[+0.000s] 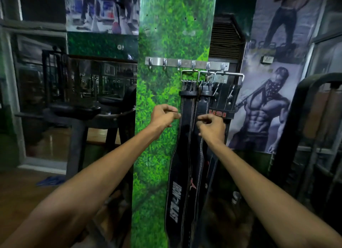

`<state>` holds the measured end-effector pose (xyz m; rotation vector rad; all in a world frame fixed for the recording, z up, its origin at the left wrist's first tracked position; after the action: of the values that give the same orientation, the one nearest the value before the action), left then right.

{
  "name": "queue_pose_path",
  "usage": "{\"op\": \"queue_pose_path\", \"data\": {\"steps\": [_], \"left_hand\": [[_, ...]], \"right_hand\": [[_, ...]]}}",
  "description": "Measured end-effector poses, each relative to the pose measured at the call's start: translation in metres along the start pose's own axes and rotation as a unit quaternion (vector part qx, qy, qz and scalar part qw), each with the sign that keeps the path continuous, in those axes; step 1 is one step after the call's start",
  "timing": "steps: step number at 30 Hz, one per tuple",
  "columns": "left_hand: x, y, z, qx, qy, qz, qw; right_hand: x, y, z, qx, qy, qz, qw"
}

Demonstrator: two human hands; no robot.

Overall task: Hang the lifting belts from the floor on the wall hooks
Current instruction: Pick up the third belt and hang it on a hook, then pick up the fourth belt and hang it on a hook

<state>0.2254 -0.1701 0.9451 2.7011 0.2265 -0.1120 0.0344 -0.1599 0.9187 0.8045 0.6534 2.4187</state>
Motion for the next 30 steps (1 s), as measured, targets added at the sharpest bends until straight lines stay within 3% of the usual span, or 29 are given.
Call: {"op": "queue_pose_path", "data": {"steps": [7,15,21,26,30], "left_hand": [[0.027,-0.063,0.052,0.045,0.043,0.018,0.998],[0.061,-0.153,0.169,0.118,0.157,0.012,0.980],[0.087,-0.251,0.294,0.262,0.244,0.021,0.933],[0.120,-0.338,0.392,0.334,0.274,0.017,0.902],[0.148,-0.410,0.471,0.398,0.319,0.067,0.858]], "right_hand": [[-0.016,-0.081,-0.033,-0.055,-0.012,0.078,0.995],[-0.060,-0.182,-0.102,-0.109,-0.028,0.205,0.972],[-0.117,-0.299,-0.194,-0.158,-0.069,0.390,0.904],[-0.172,-0.400,-0.285,-0.197,-0.067,0.456,0.865],[-0.203,-0.475,-0.341,-0.192,-0.101,0.516,0.829]]}}
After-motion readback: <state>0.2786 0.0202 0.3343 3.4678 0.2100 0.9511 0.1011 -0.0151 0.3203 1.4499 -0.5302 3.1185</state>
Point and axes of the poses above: each hand's wrist, its own y-axis towards the middle knuckle, its own x-axis out of the back of the hand, z = x × y, the point moved 2 cm from there along y, towards the middle knuckle, and after that the axes turned 11 degrees about -y, right-handed, at the moved point
